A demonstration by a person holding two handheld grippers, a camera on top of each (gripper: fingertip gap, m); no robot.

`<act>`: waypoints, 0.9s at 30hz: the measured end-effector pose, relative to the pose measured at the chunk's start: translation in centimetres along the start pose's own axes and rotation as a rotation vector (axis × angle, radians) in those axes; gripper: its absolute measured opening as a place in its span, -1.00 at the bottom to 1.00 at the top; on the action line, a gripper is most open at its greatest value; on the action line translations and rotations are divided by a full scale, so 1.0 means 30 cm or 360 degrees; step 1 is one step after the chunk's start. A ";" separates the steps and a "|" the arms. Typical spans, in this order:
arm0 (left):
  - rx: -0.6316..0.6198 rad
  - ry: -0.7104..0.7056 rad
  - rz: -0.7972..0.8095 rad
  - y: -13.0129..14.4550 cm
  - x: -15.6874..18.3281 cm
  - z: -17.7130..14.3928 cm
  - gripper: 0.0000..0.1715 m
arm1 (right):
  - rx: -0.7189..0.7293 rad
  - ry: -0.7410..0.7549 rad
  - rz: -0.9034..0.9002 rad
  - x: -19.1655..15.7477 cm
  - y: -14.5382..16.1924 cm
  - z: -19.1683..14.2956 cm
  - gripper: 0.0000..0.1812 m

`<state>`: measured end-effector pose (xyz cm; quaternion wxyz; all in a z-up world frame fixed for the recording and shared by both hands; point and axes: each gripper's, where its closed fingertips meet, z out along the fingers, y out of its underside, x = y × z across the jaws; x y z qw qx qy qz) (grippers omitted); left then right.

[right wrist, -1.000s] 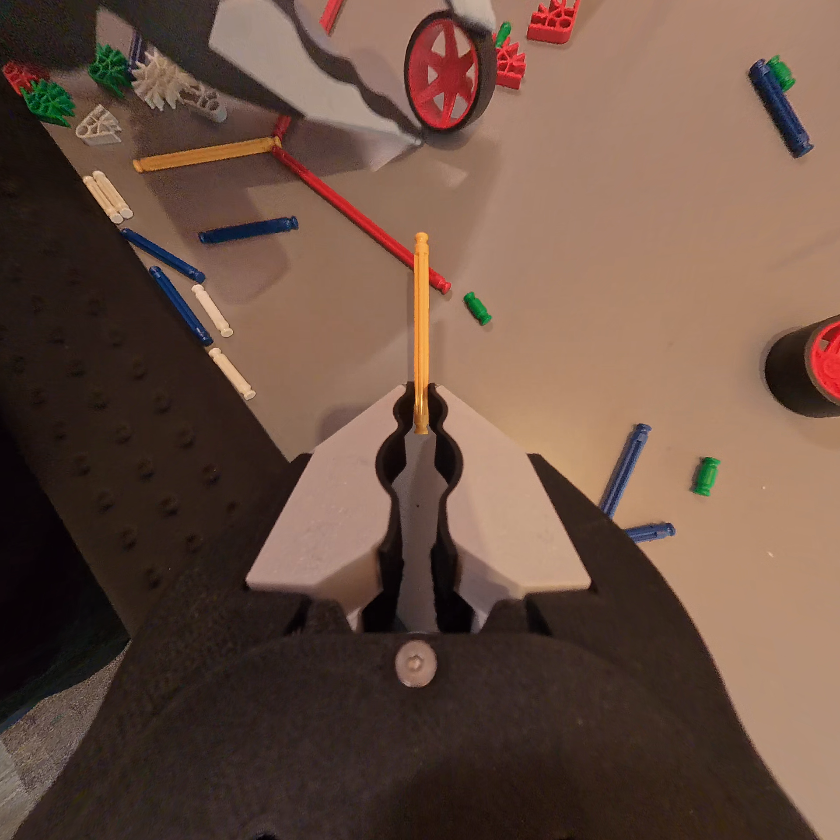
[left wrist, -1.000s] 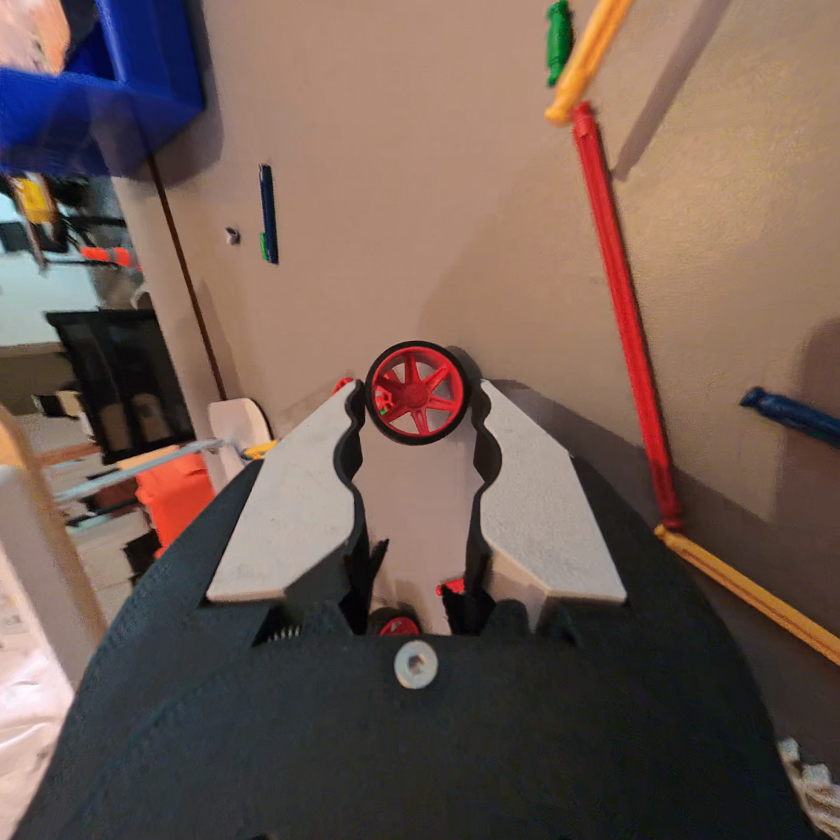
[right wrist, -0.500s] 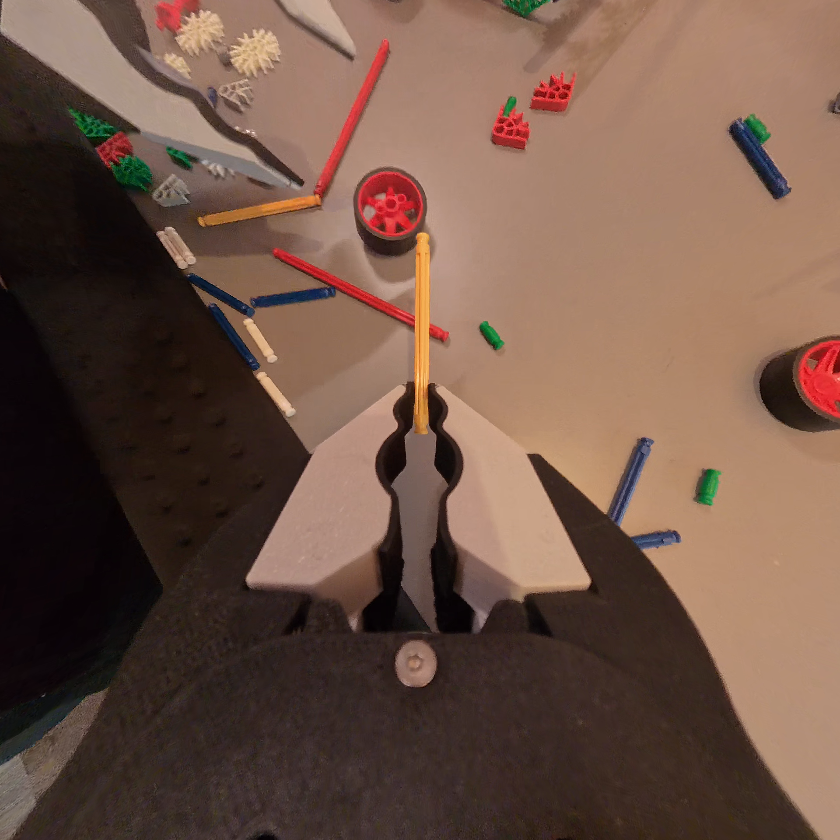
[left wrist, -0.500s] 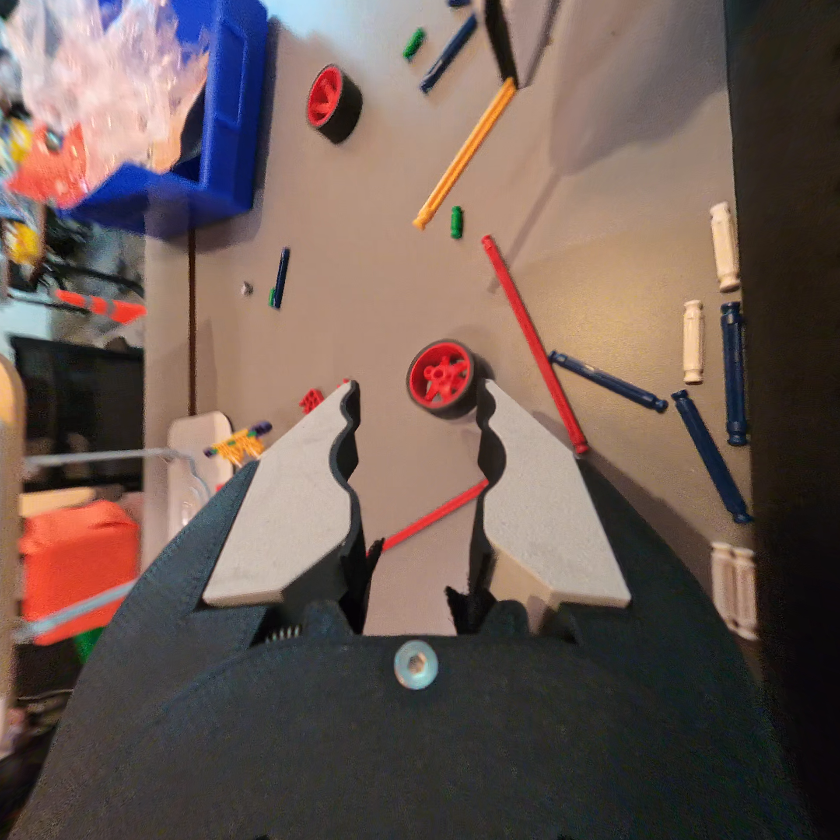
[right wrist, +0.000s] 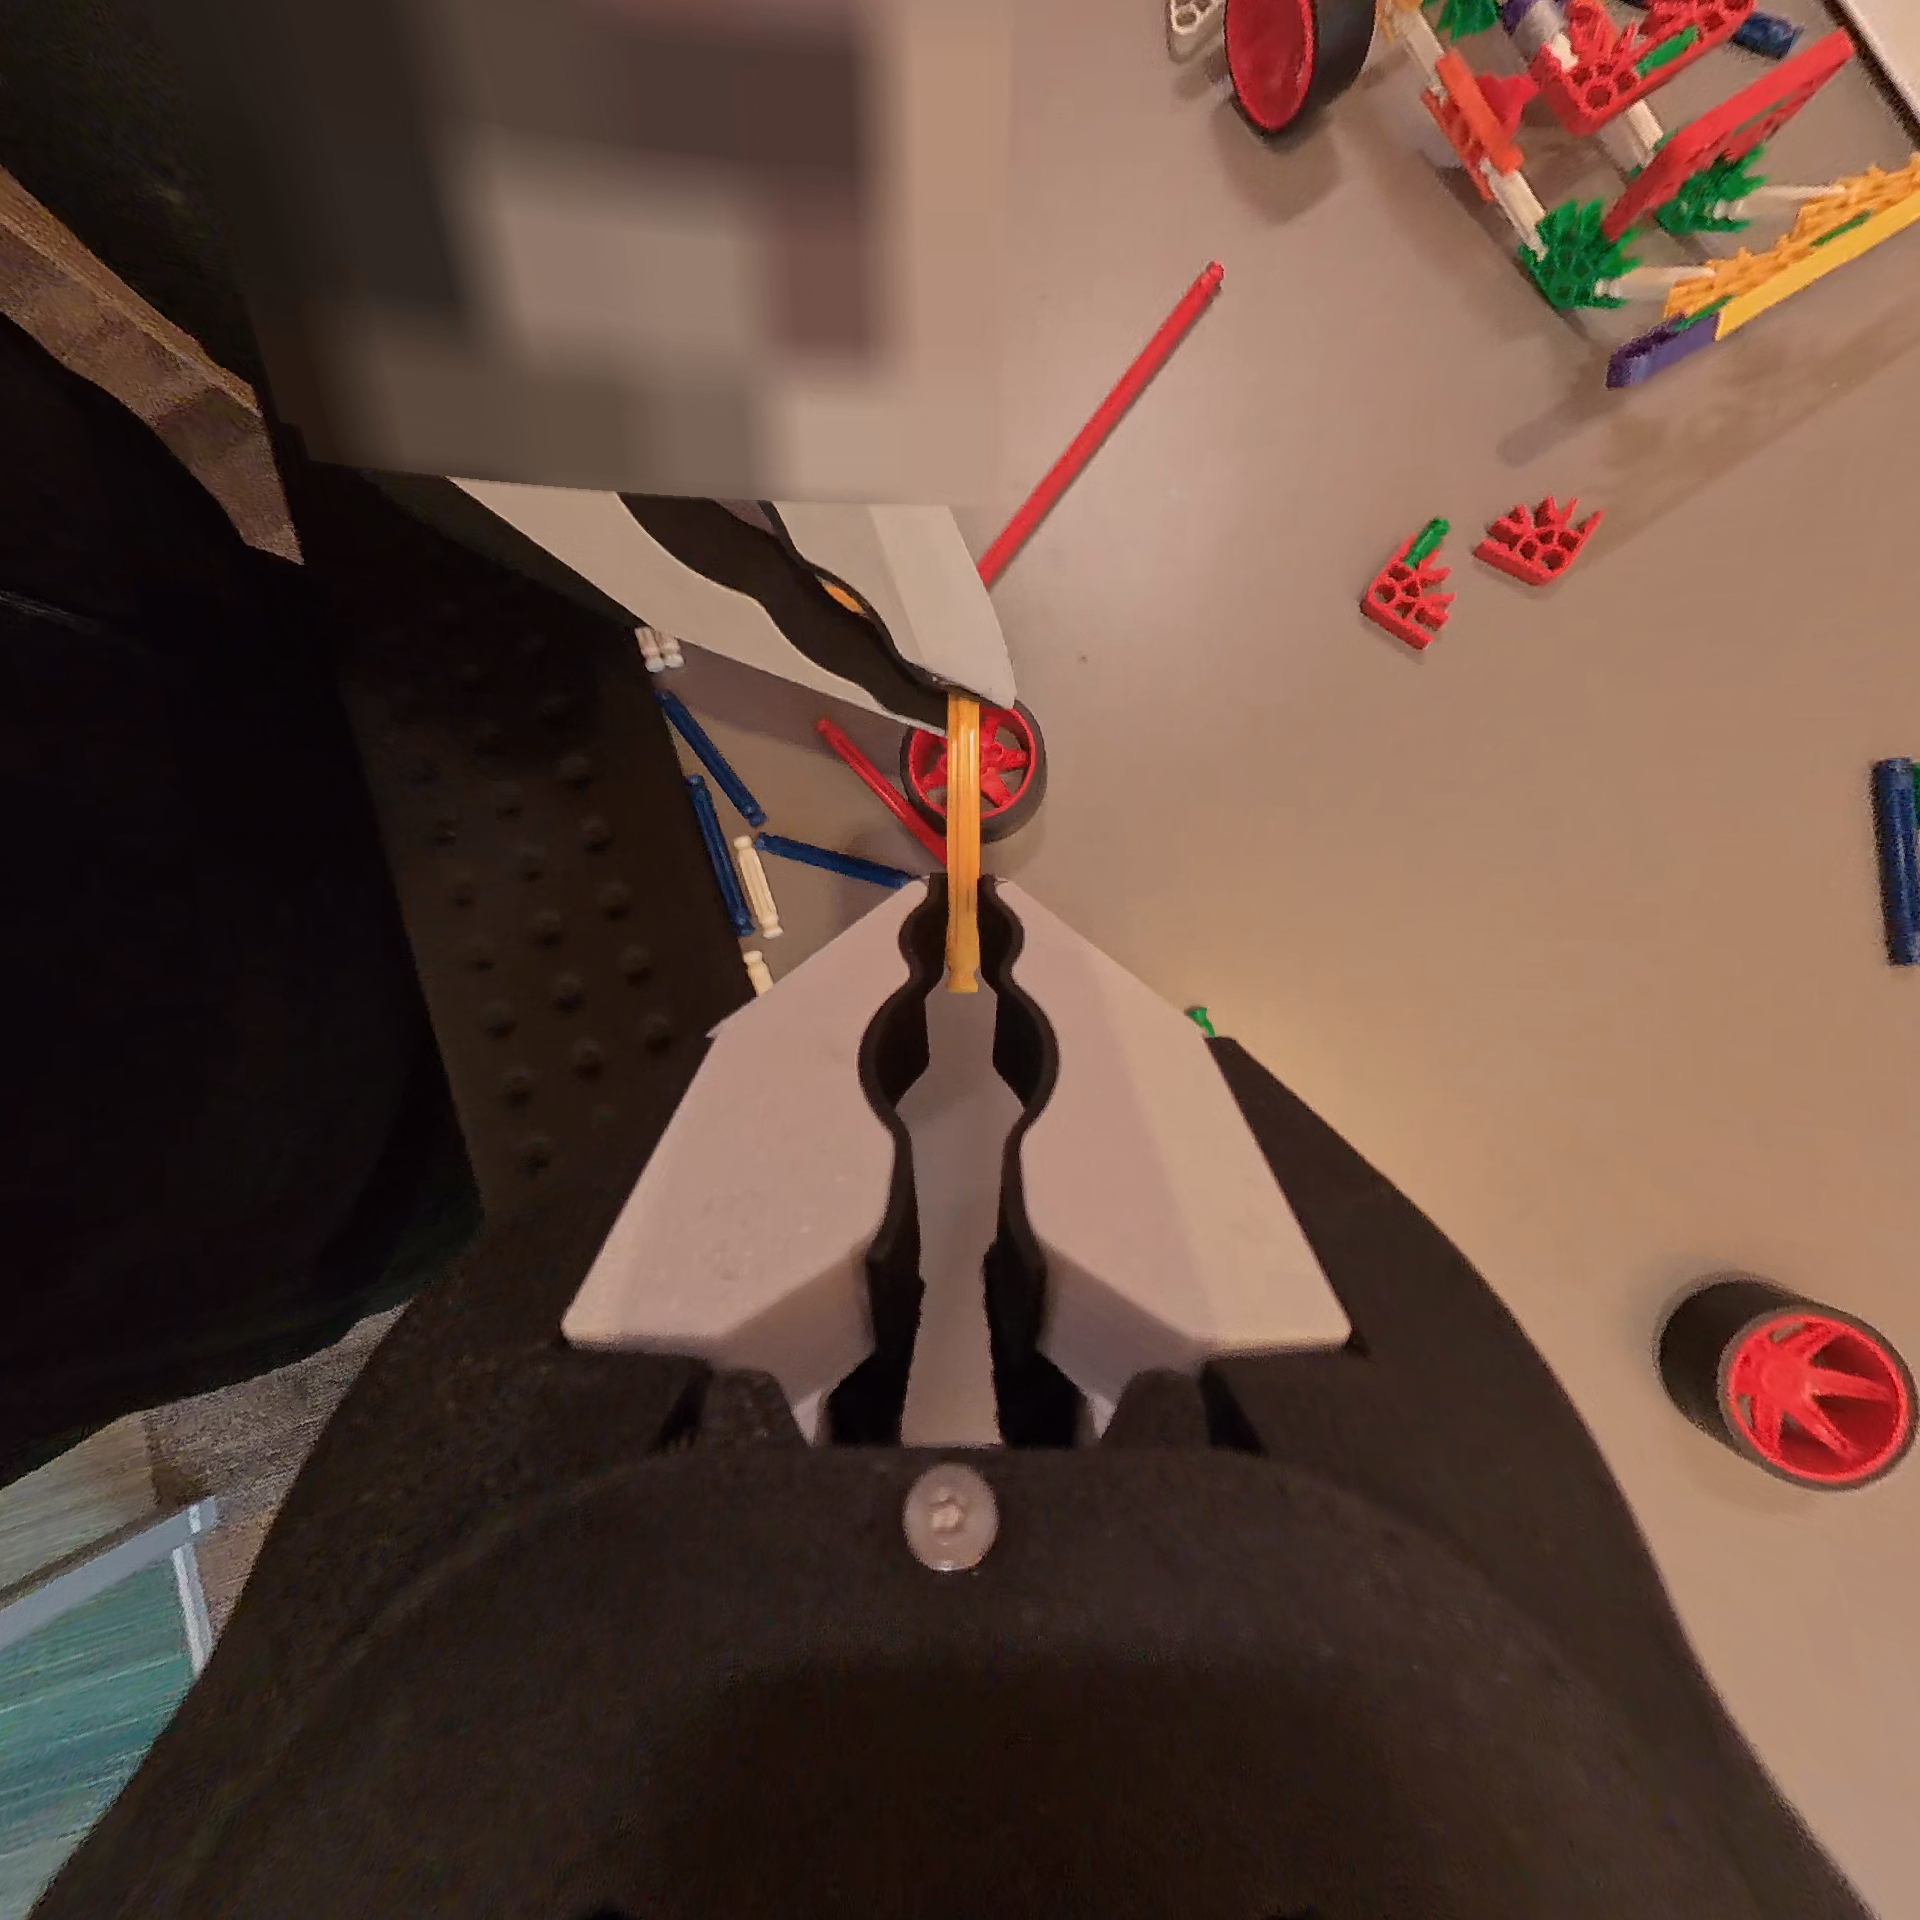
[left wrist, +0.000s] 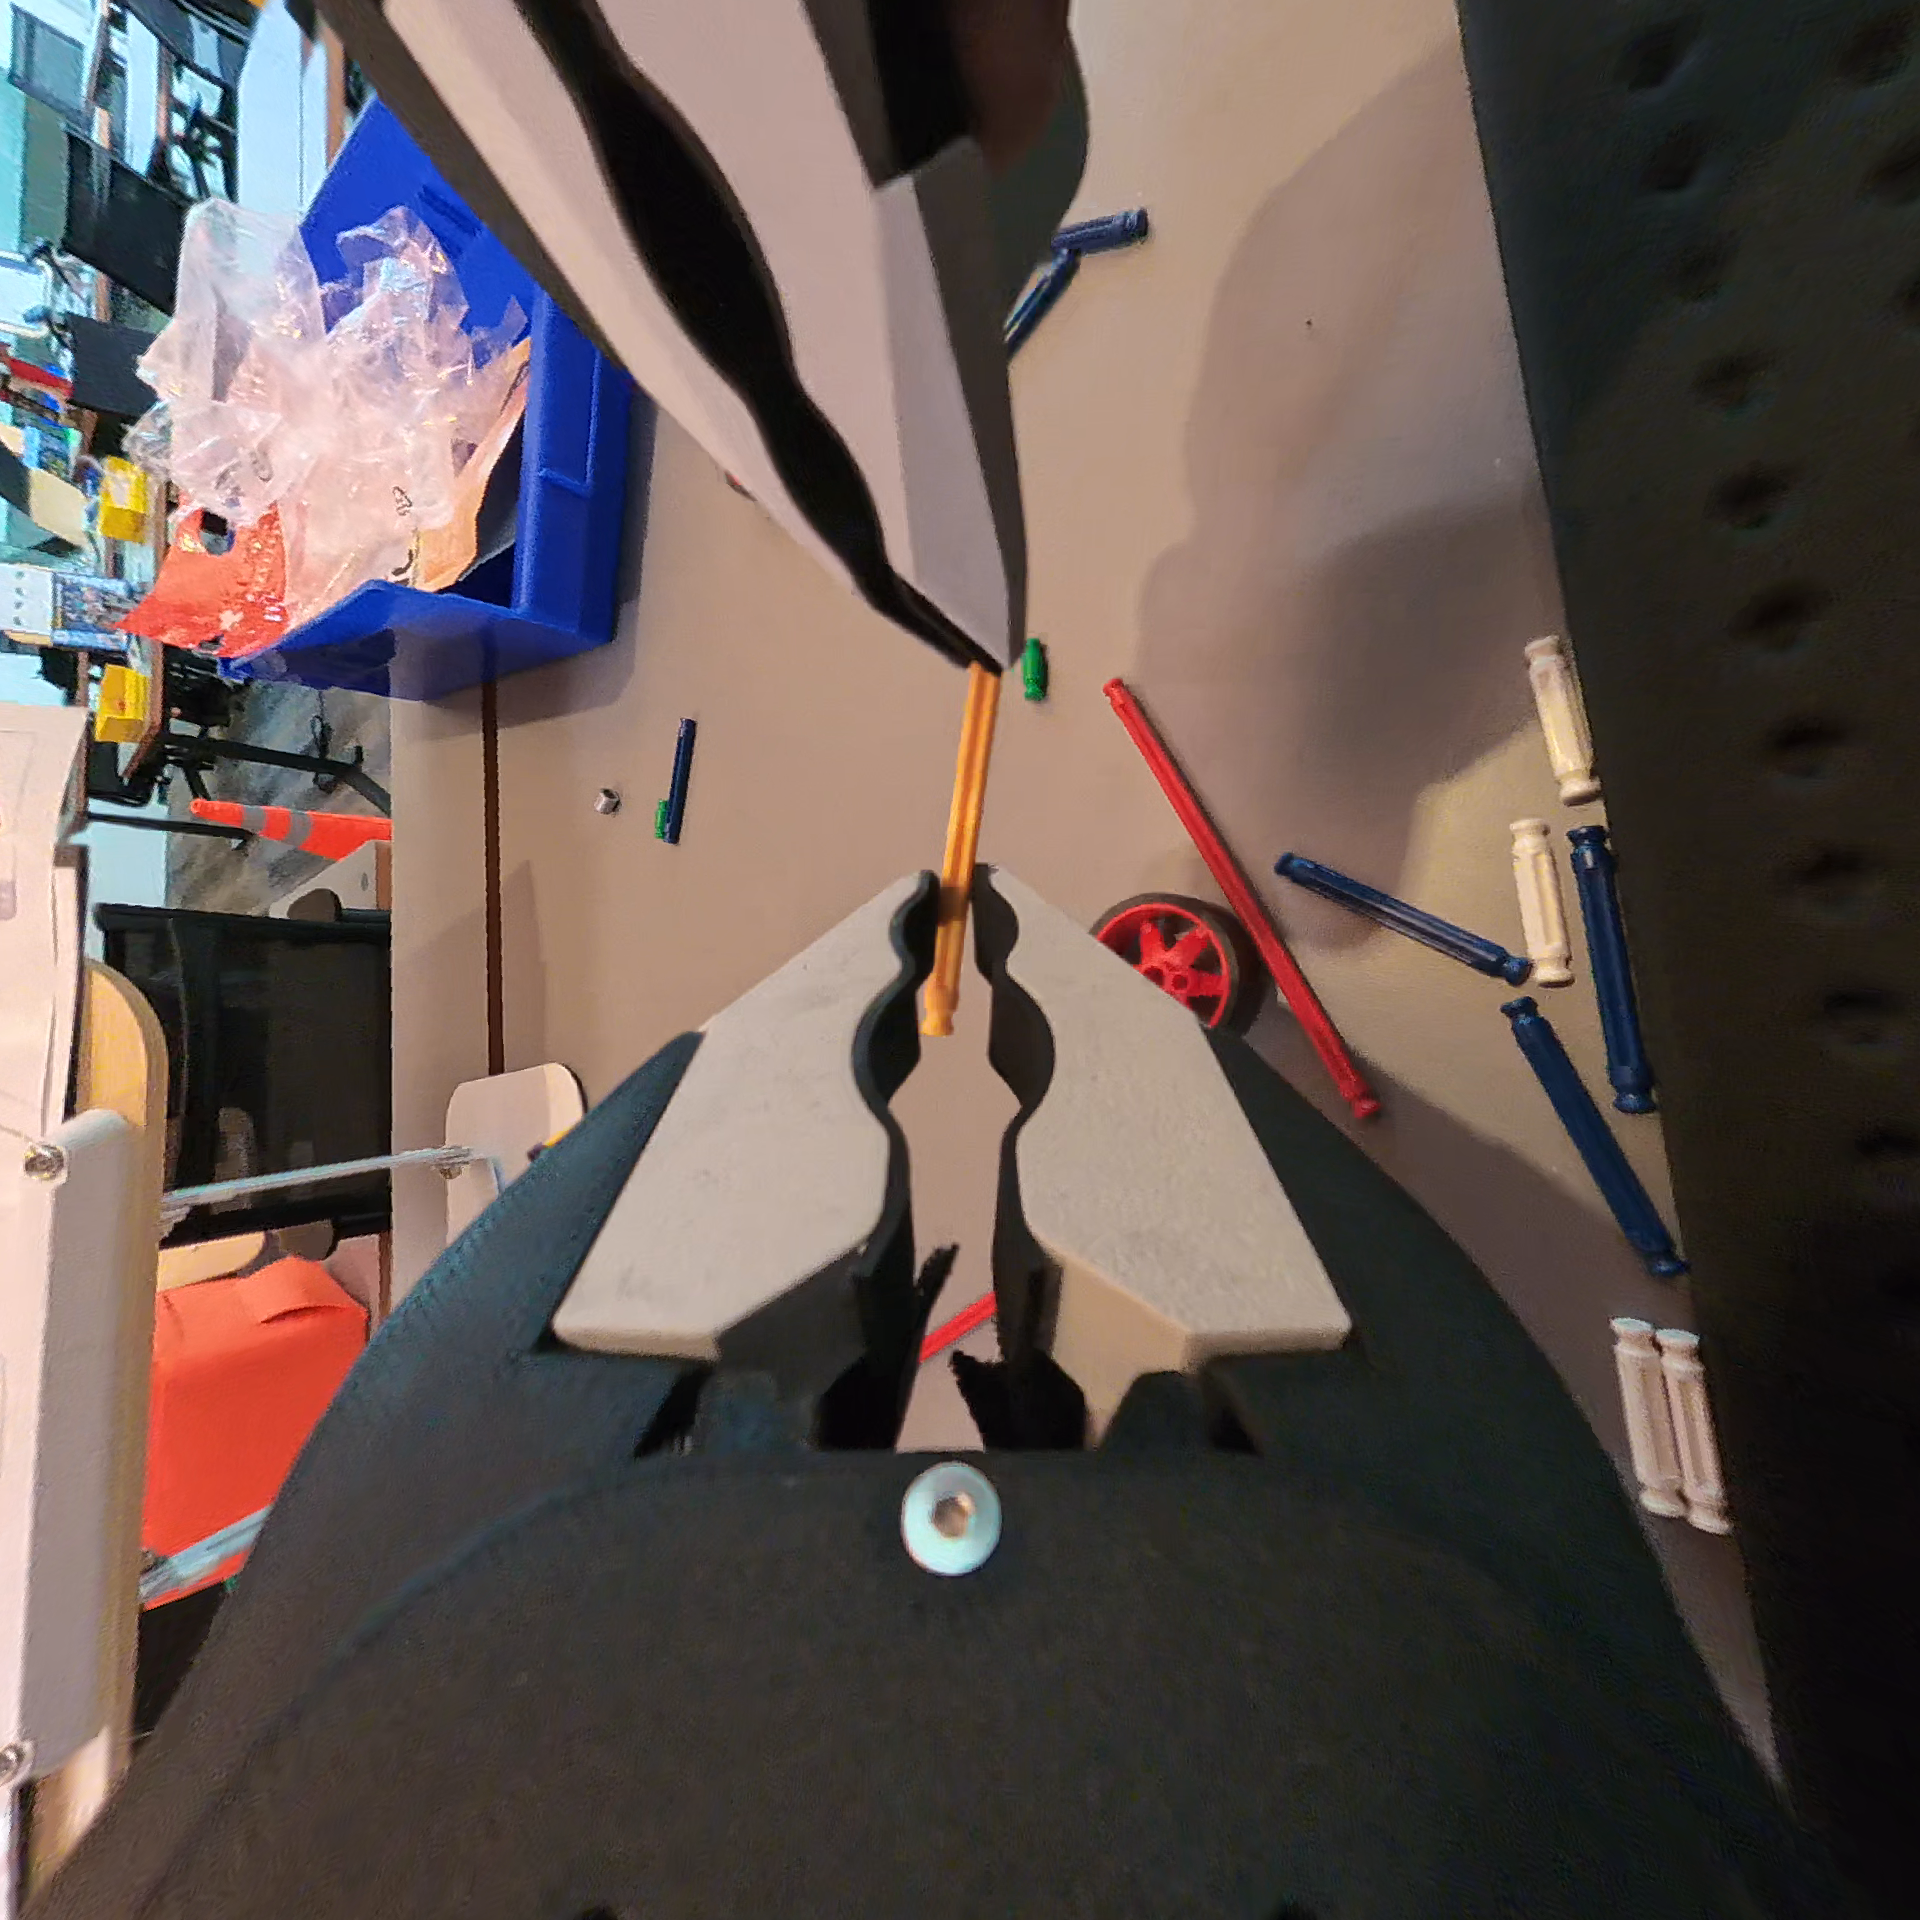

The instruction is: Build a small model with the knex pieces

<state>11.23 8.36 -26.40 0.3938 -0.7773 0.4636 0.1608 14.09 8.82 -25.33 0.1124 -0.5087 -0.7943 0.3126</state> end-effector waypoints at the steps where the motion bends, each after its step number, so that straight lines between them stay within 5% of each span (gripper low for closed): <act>1: 0.0010 0.0004 -0.0032 0.002 0.003 -0.005 -0.97 | 0.0022 -0.0018 0.0002 -0.004 -0.012 -0.006 -0.97; 5: 0.0117 -0.0018 -0.0248 0.002 -0.017 -0.038 -0.99 | 0.0228 -0.0044 0.0102 0.005 -0.088 -0.042 -0.96; 7: 0.0207 -0.0046 -0.0395 -0.003 -0.058 -0.064 -0.99 | 0.0376 -0.0003 0.0183 0.029 -0.132 -0.067 -0.66; 10: 0.0384 -0.0056 -0.0662 -0.020 -0.116 -0.103 -0.99 | 0.0578 -0.0028 0.0307 0.041 -0.177 -0.101 -0.57; 17: 0.0568 -0.0058 -0.0806 -0.071 -0.146 -0.141 -0.99 | 0.0761 -0.0112 0.0356 0.004 -0.238 -0.084 -0.99; 20: 0.0604 -0.0066 -0.0846 -0.071 -0.158 -0.149 -0.99 | 0.0833 -0.0129 0.0372 0.001 -0.257 -0.091 -1.00; 25: 0.0653 -0.0046 -0.0937 -0.066 -0.169 -0.159 -0.99 | 0.0943 -0.0104 0.0472 0.028 -0.278 -0.115 -0.72; 27: 0.0667 -0.0033 -0.0952 -0.071 -0.166 -0.159 -0.99 | 0.0944 -0.0097 0.0423 0.021 -0.289 -0.112 -0.91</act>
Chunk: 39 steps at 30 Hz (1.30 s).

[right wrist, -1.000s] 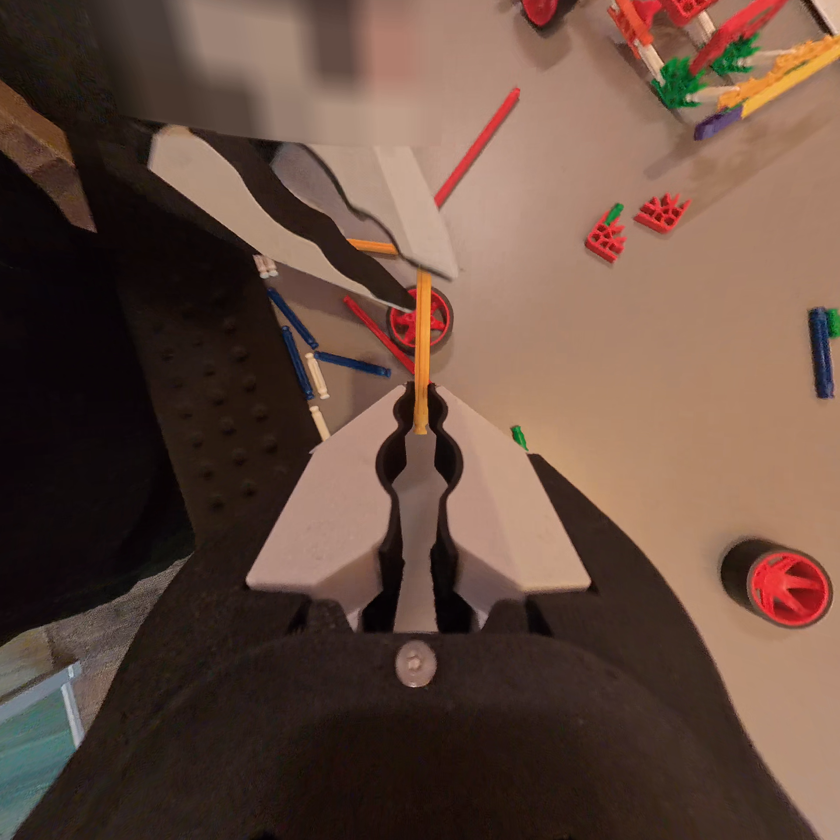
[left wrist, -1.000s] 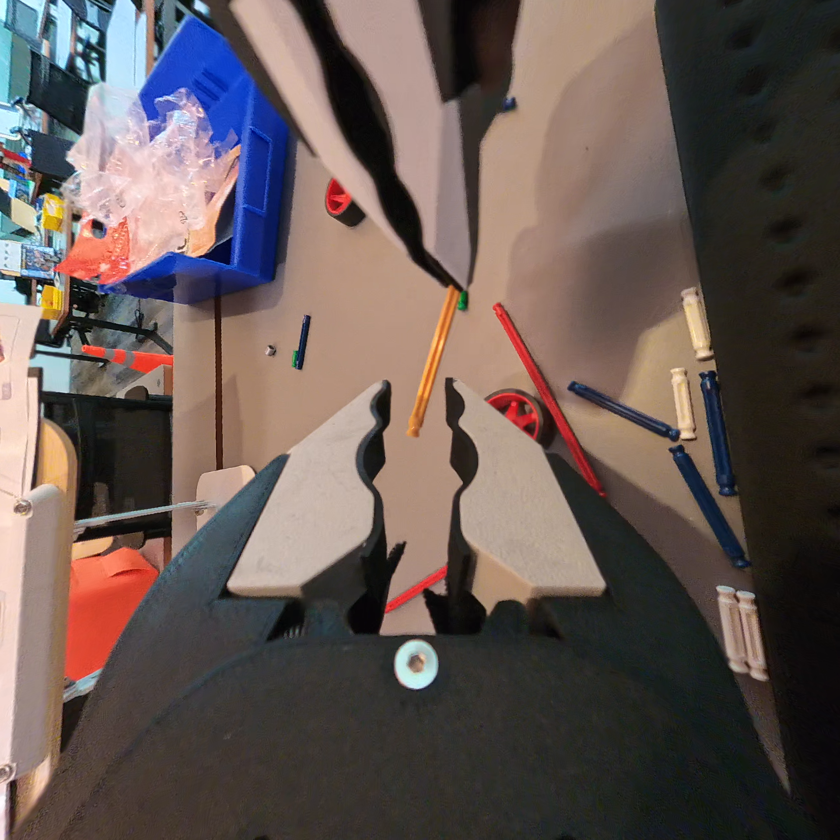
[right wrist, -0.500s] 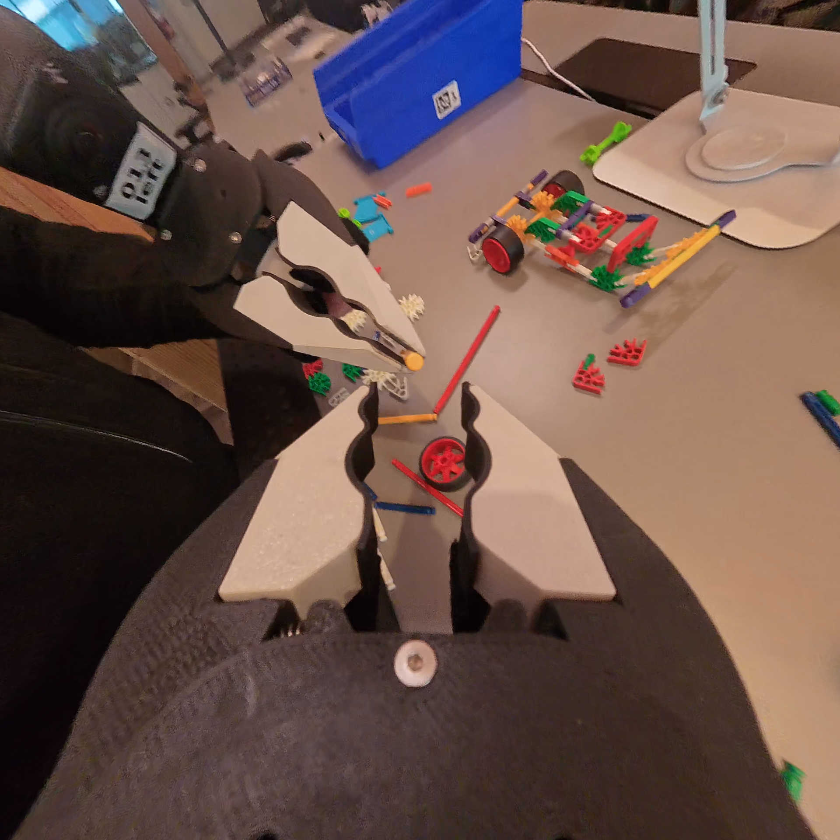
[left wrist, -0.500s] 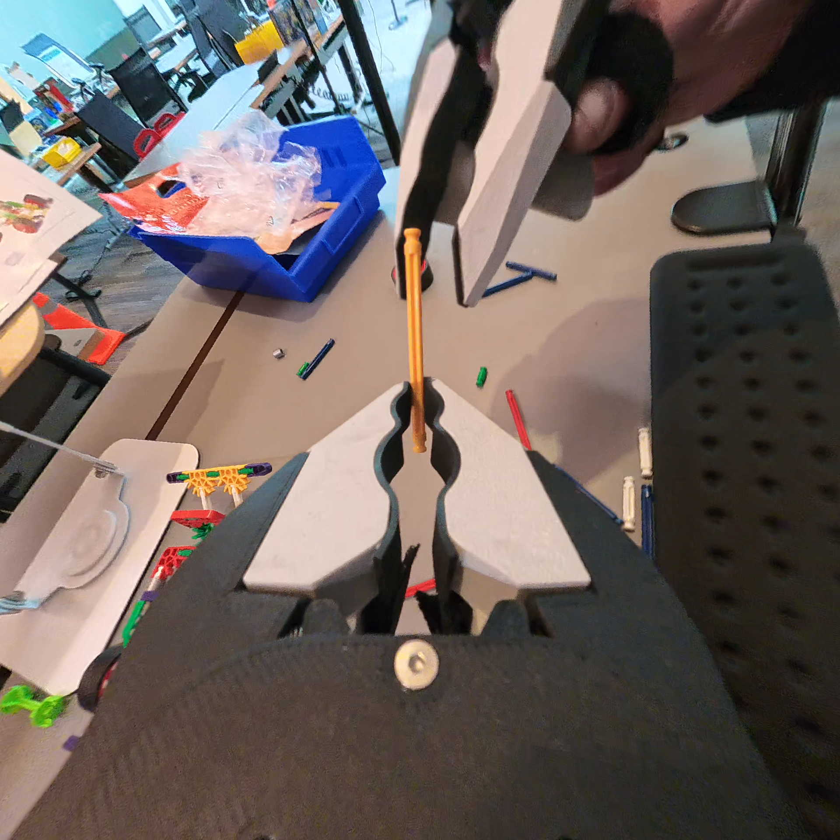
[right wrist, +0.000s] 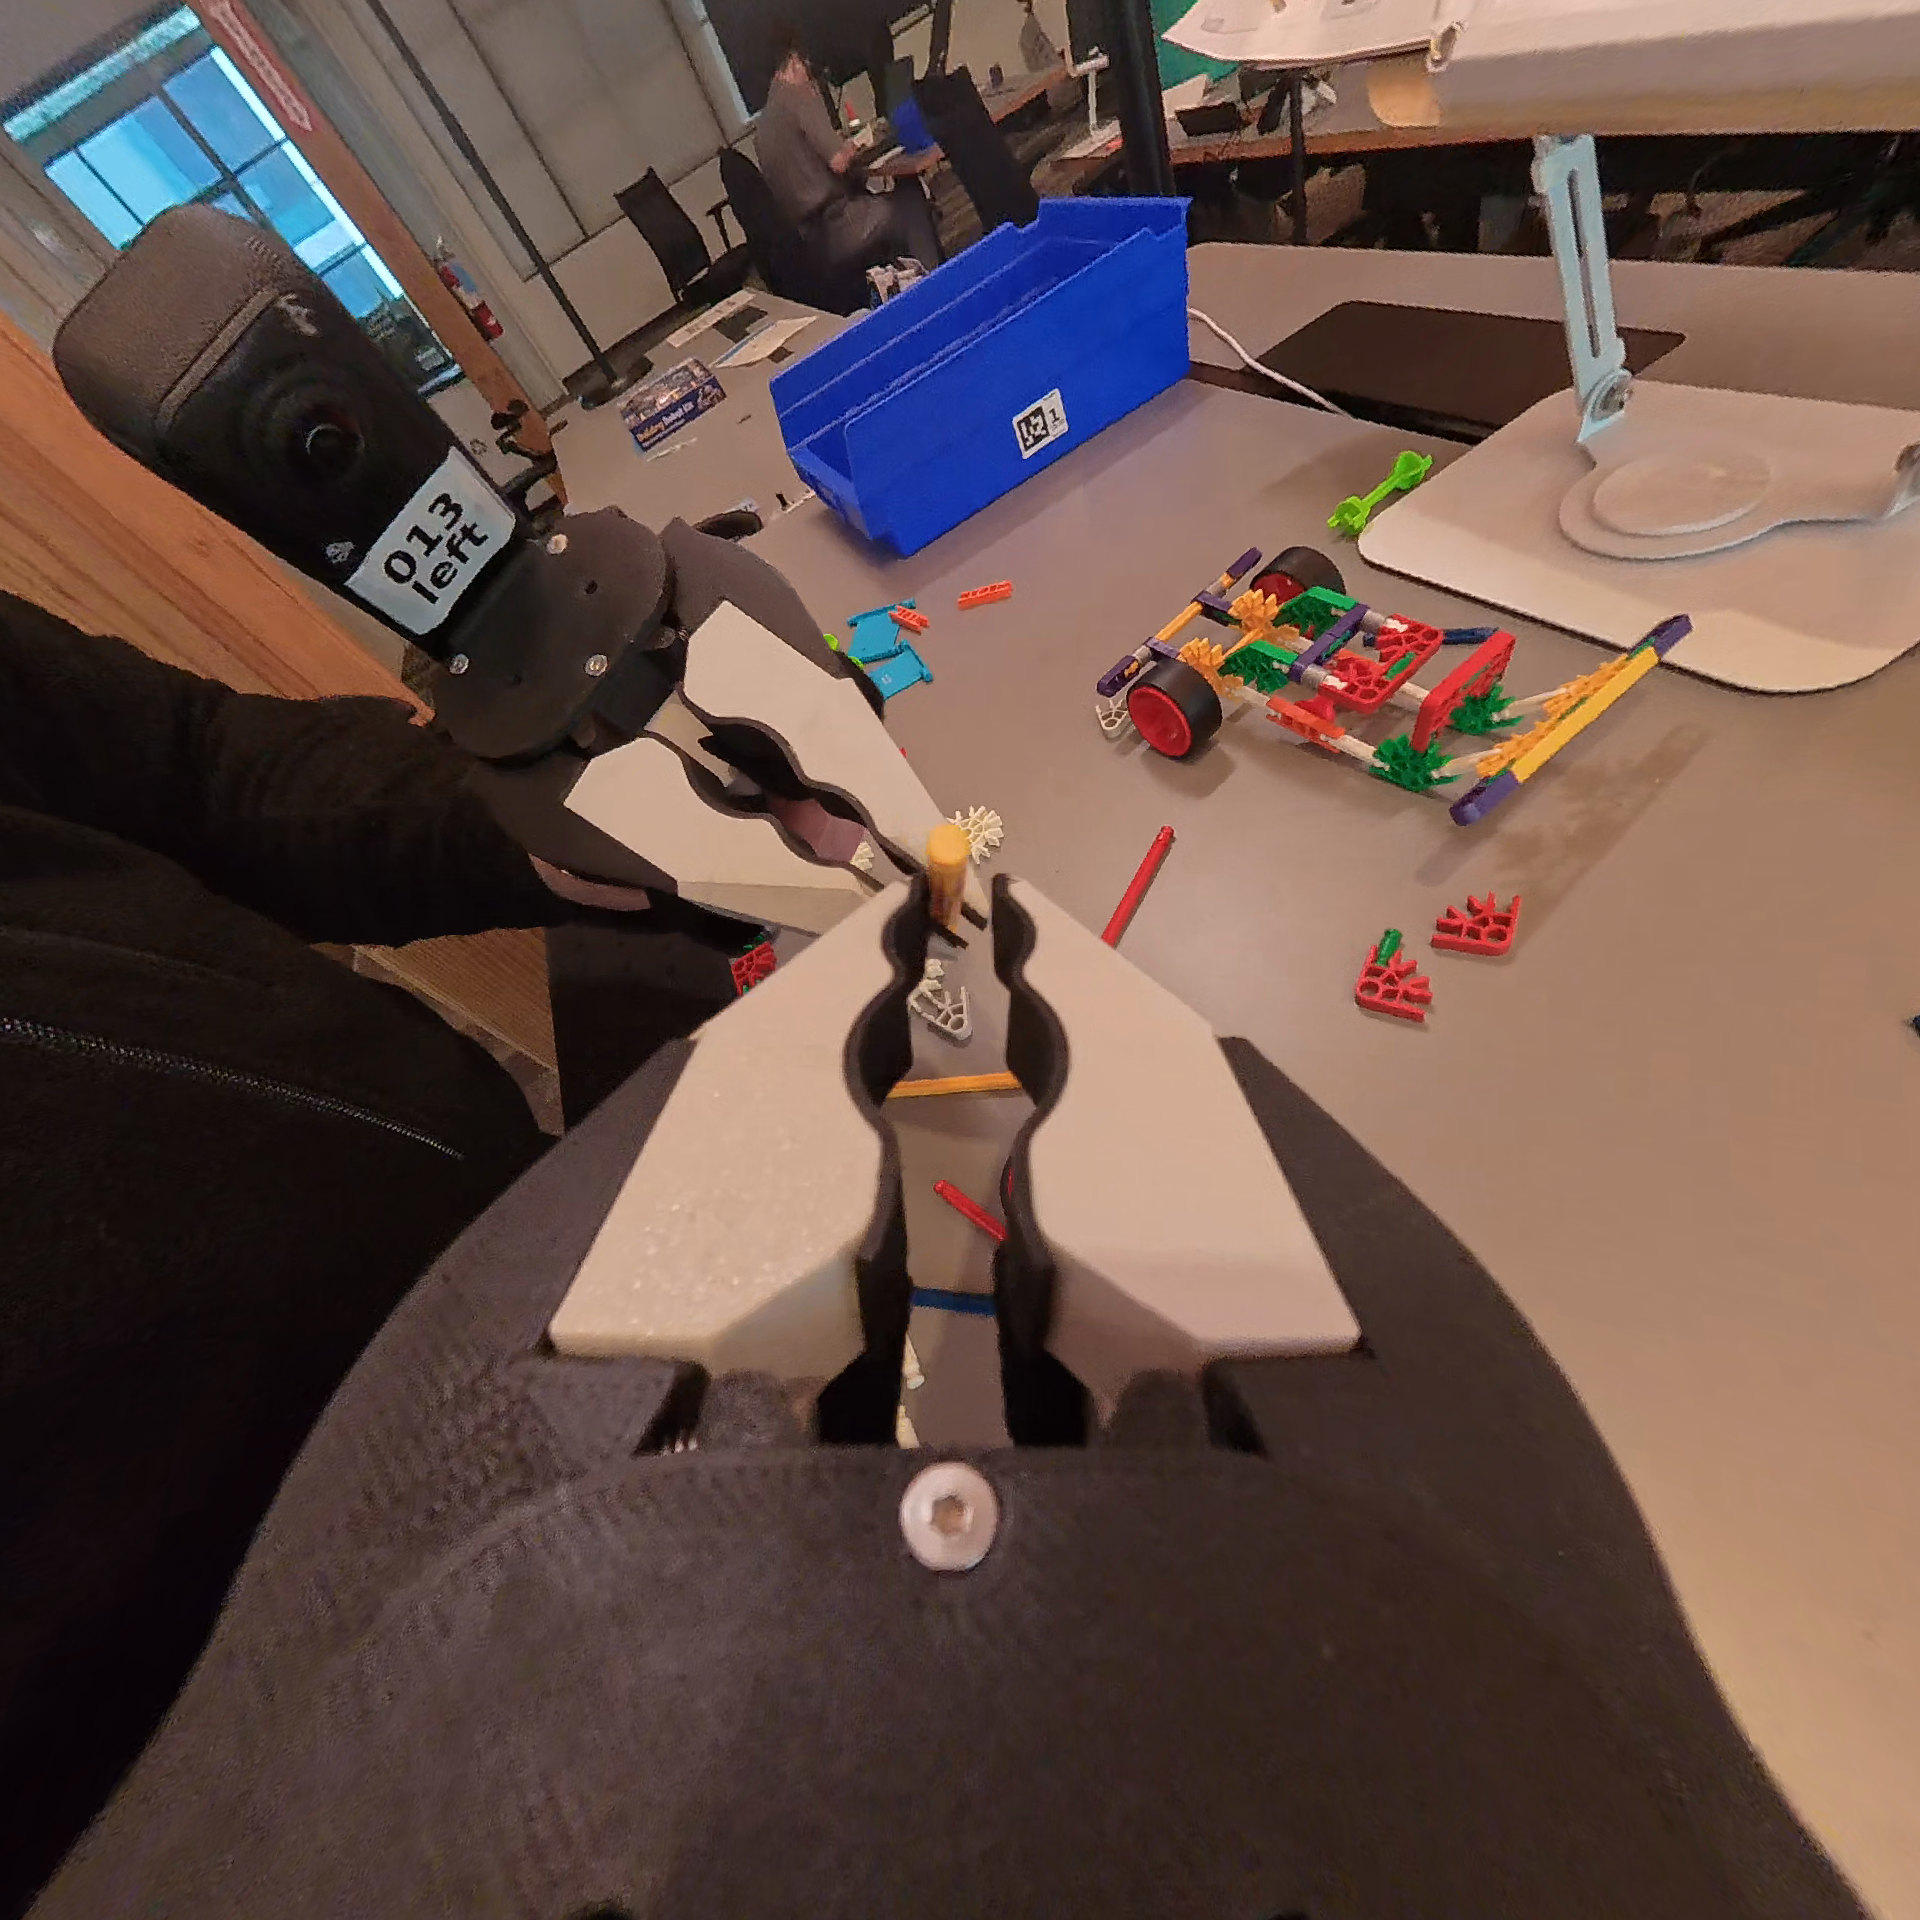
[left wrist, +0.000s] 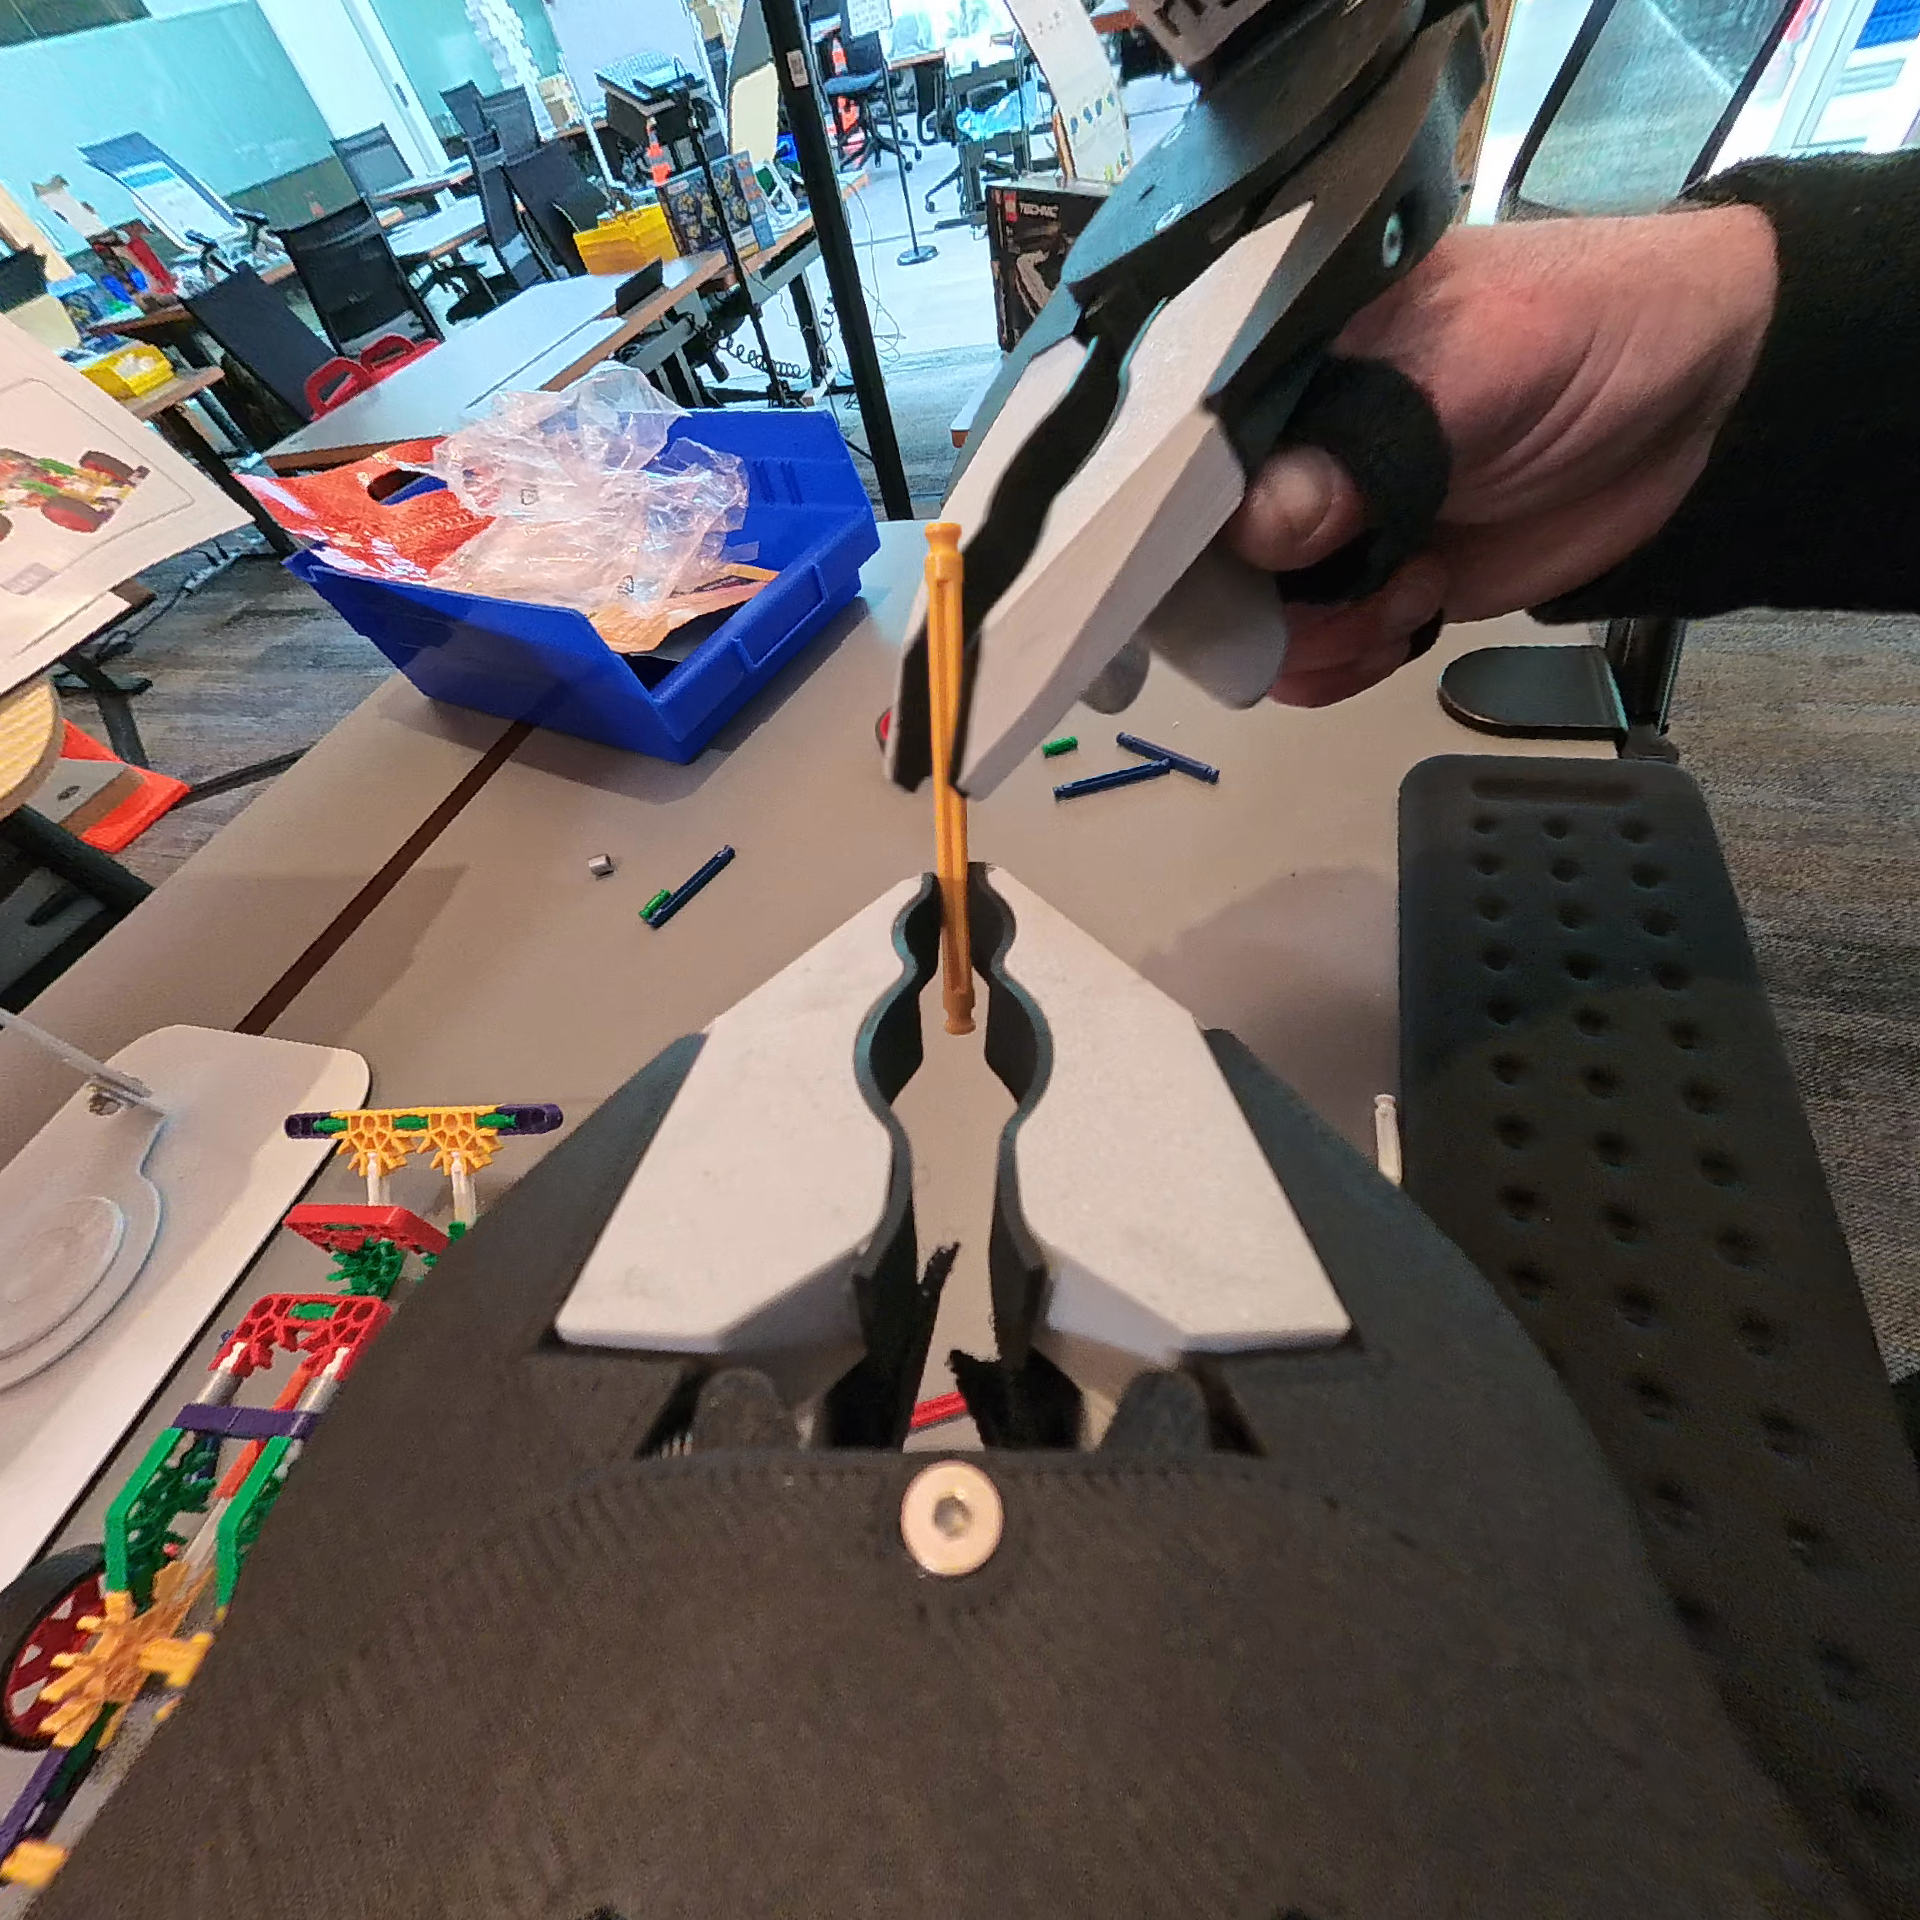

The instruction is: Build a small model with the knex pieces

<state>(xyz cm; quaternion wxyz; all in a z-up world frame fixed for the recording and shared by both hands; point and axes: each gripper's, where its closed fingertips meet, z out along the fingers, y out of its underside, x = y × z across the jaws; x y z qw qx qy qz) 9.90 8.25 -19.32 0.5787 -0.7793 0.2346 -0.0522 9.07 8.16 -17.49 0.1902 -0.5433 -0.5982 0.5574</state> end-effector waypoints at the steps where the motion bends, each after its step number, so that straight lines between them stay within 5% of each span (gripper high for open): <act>1: 0.0005 -0.0001 -0.0009 -0.001 0.000 0.001 -0.99 | -0.0004 -0.0014 -0.0026 -0.009 -0.001 0.006 -0.97; 17: 0.0052 0.0141 -0.0160 0.027 -0.006 0.023 -0.98 | -0.0071 0.0044 -0.0098 0.020 0.005 0.026 -0.98; 20: -0.0034 0.0242 -0.0250 0.077 -0.019 0.032 -0.80 | -0.0207 0.0106 -0.0144 0.056 0.060 0.026 -0.99; 26: -0.0248 0.0537 -0.0320 0.198 0.027 0.065 -0.84 | -0.0532 0.0108 -0.0215 0.067 0.196 0.064 -0.98; 39: -0.0393 0.0867 -0.0314 0.301 0.113 0.080 -0.93 | -0.0651 0.0067 -0.0193 0.080 0.300 0.140 -0.98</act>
